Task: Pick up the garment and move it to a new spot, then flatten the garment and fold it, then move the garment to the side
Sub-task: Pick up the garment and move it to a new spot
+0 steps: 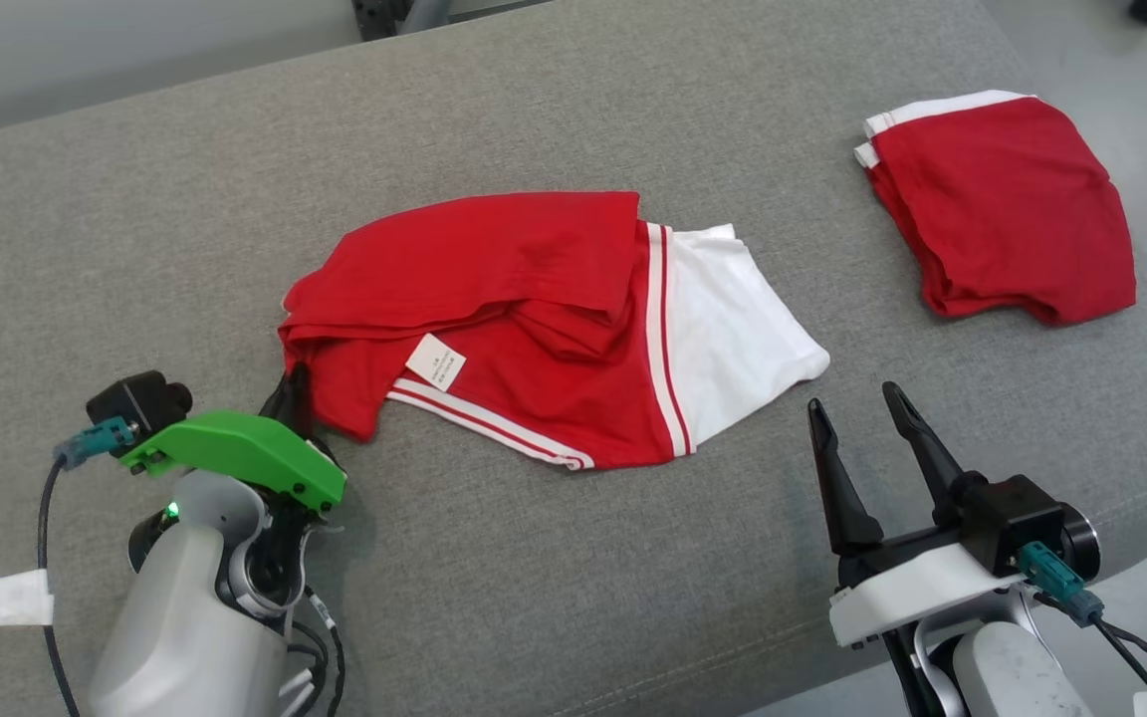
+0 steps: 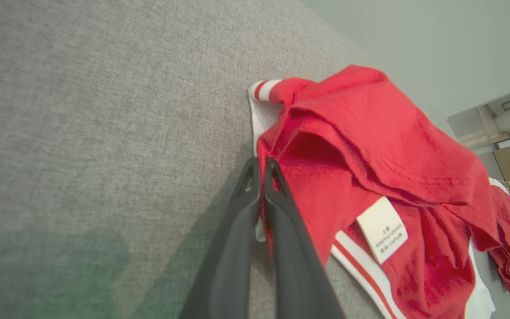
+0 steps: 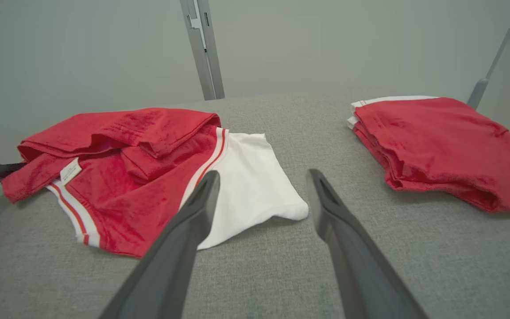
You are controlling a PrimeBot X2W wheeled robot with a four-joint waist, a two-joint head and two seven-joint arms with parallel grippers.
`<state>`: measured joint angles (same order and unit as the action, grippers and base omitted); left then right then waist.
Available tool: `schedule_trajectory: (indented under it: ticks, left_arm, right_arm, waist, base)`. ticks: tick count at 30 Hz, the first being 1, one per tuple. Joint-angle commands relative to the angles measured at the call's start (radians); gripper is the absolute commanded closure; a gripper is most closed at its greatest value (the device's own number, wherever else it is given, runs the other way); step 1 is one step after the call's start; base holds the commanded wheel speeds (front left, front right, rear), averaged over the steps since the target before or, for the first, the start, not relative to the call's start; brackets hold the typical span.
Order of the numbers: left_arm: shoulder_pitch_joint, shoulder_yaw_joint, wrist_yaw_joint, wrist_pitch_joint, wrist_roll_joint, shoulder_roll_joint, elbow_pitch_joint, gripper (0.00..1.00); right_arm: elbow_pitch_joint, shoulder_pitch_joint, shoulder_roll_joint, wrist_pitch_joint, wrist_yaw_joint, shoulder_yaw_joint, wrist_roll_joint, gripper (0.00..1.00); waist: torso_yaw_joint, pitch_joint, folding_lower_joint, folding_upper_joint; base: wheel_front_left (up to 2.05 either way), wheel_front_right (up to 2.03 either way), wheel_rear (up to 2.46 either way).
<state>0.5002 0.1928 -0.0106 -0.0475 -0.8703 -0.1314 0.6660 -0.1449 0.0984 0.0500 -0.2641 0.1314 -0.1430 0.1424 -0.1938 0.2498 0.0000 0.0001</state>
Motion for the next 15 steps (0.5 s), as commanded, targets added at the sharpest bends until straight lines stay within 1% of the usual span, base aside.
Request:
schedule_trajectory:
  ticks: [1, 3, 4, 7, 8, 9, 10, 12, 15]
  left_arm:
    - [-0.037, 0.004, 0.030, 0.019, -0.011, 0.011, -0.013, 0.00]
    - [-0.065, 0.006, 0.045, 0.050, -0.009, 0.013, -0.041, 0.00]
    - [-0.083, 0.010, 0.046, 0.077, 0.007, 0.009, -0.062, 0.00]
    - [-0.156, 0.026, 0.047, 0.182, 0.066, -0.004, -0.145, 0.00]
    - [-0.186, 0.035, 0.040, 0.215, 0.090, -0.011, -0.175, 0.00]
    - [-0.186, 0.035, 0.040, 0.215, 0.090, -0.011, -0.175, 0.00]
    - [-0.217, 0.045, 0.032, 0.244, 0.122, -0.020, -0.206, 0.00]
    - [-0.273, 0.061, 0.007, 0.277, 0.182, -0.042, -0.262, 0.00]
    - [-0.351, 0.072, -0.018, 0.302, 0.255, -0.068, -0.339, 0.00]
  right_arm:
    - [-0.003, -0.003, 0.001, 0.000, -0.001, 0.004, -0.015, 0.00]
    - [-0.005, -0.007, 0.001, 0.000, -0.001, 0.011, -0.024, 0.00]
    - [-0.005, -0.012, 0.001, 0.000, -0.001, 0.016, -0.030, 0.00]
    - [-0.007, -0.035, 0.002, 0.000, -0.001, 0.036, -0.041, 0.00]
    - [-0.004, -0.042, 0.001, 0.000, -0.001, 0.042, -0.044, 0.00]
    - [-0.004, -0.042, 0.001, 0.000, -0.001, 0.042, -0.044, 0.00]
    - [-0.003, -0.051, 0.001, 0.000, -0.001, 0.051, -0.048, 0.00]
    - [0.001, -0.074, 0.001, 0.000, -0.001, 0.064, -0.064, 0.00]
    - [0.010, -0.112, 0.002, 0.000, -0.001, 0.092, -0.088, 0.00]
  waist:
    - [0.041, -0.022, 0.0000, -0.0001]
    - [0.059, -0.036, 0.0000, -0.0001]
    - [0.067, -0.044, 0.0000, -0.0001]
    - [0.094, -0.075, 0.0000, -0.0001]
    - [0.103, -0.084, 0.0000, -0.0001]
    - [0.103, -0.084, 0.0000, -0.0001]
    - [0.113, -0.096, 0.0000, -0.0001]
    - [0.135, -0.116, 0.0000, -0.0001]
    - [0.171, -0.152, 0.0000, -0.0001]
  base:
    - [0.00, 0.00, 0.00]
    - [0.00, 0.00, 0.00]
    - [0.00, 0.00, 0.00]
    - [0.00, 0.00, 0.00]
    - [0.00, 0.00, 0.00]
    - [0.00, 0.00, 0.00]
    - [0.00, 0.00, 0.00]
    - [0.00, 0.00, 0.00]
    - [0.00, 0.00, 0.00]
